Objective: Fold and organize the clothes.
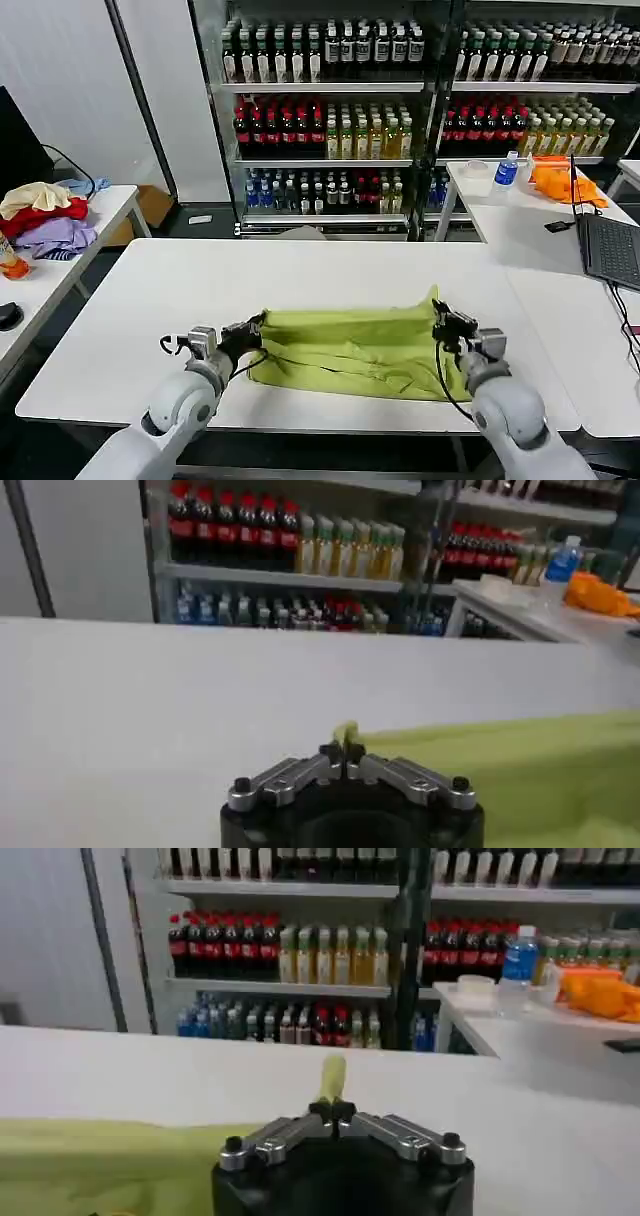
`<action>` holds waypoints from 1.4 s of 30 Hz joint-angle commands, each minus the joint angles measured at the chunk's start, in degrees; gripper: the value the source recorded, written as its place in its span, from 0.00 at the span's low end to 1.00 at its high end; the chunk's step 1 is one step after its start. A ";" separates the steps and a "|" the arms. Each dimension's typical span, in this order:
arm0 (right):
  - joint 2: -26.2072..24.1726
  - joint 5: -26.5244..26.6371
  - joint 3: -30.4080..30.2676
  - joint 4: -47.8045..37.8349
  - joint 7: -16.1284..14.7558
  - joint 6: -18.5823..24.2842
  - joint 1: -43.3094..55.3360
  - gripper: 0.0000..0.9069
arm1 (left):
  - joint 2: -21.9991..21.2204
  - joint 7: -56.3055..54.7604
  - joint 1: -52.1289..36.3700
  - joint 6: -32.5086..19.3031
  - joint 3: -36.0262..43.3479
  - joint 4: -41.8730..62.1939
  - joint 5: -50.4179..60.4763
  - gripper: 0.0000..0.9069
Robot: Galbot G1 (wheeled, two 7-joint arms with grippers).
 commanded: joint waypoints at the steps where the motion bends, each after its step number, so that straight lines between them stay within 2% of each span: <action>1: 0.12 -1.57 3.60 4.79 0.19 0.42 -8.76 0.00 | 1.04 -0.10 3.00 0.04 -0.08 -1.39 0.70 0.03; 8: 1.41 -1.95 3.42 3.68 0.67 -0.04 -9.31 0.00 | 0.96 0.10 3.01 0.02 0.10 -1.13 1.69 0.06; 9: 1.82 -1.97 3.29 3.43 0.85 -0.26 -9.32 0.59 | 0.98 0.17 2.99 0.05 0.08 -1.09 1.75 0.54; 10: 2.01 -1.98 3.27 3.31 0.98 -0.65 -9.22 1.00 | 1.01 0.27 3.00 0.17 0.03 -1.10 1.82 0.54; 11: 2.17 -2.05 3.28 3.17 1.08 -1.54 -9.10 1.00 | 1.03 0.44 3.04 0.46 -0.01 -1.11 1.88 1.00; 13: 2.29 -2.26 3.17 2.95 0.94 -2.51 -8.90 1.00 | 1.04 1.08 3.18 0.51 -0.11 -1.26 2.56 1.00; 27: 1.85 -4.82 3.68 5.25 0.69 -1.94 -9.28 1.00 | -1.47 -0.67 7.80 -0.43 -2.13 -6.38 3.57 1.00; 33: 1.84 -5.23 3.75 5.88 0.86 -1.83 -9.18 1.00 | -3.10 -2.72 8.36 -0.20 -2.13 -8.71 0.67 1.00; 42: 2.14 -5.60 3.83 6.45 0.97 -1.85 -9.95 1.00 | -8.38 -3.54 5.61 -0.69 0.28 -2.91 0.58 1.00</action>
